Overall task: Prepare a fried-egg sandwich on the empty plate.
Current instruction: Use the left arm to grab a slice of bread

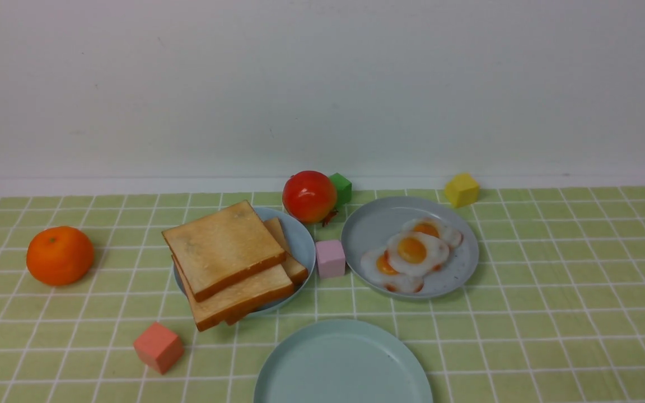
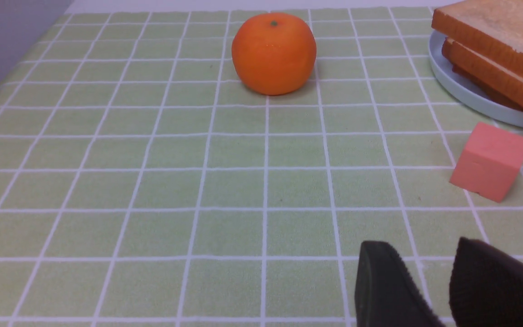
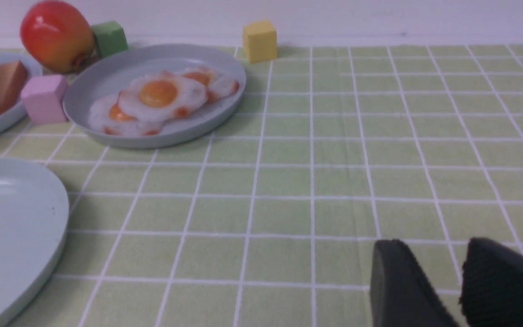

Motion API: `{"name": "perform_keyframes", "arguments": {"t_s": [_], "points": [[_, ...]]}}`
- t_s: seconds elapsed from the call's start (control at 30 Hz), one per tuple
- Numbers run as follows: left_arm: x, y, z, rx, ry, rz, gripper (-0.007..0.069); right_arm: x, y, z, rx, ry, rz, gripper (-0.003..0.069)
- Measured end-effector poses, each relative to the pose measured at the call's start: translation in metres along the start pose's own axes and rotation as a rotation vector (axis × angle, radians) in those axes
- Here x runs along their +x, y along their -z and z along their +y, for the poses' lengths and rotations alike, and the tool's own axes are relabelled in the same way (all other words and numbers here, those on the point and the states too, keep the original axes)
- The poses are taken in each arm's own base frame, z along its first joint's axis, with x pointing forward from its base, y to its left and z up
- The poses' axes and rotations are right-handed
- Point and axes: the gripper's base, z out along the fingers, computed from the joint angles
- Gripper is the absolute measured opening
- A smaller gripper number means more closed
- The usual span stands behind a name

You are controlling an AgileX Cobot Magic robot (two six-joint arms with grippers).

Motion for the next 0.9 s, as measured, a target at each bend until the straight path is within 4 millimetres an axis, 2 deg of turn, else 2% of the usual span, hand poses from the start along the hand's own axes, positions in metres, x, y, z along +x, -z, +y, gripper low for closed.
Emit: {"name": "perform_keyframes", "arguments": {"t_s": [0.3, 0.63, 0.73, 0.8, 0.9], "points": [[-0.025, 0.004, -0.005, 0.058, -0.007, -0.274, 0.0238, -0.034, 0.007, 0.006, -0.060, 0.021, -0.389, 0.0241], [-0.034, 0.007, -0.007, 0.084, 0.002, -0.381, 0.0238, -0.041, 0.010, 0.007, -0.074, 0.021, -0.472, 0.0241], [-0.043, 0.011, -0.009, 0.140, 0.149, -0.482, 0.0238, -0.052, 0.016, 0.009, -0.104, -0.003, -0.603, 0.0241], [-0.054, 0.018, -0.009, 0.221, 0.338, -0.607, 0.0238, -0.060, 0.023, 0.010, -0.136, -0.032, -0.721, 0.0241], [-0.069, 0.032, -0.008, 0.335, 0.516, -0.806, 0.0238, -0.072, 0.032, 0.011, -0.182, -0.109, -0.823, 0.0241]]}}
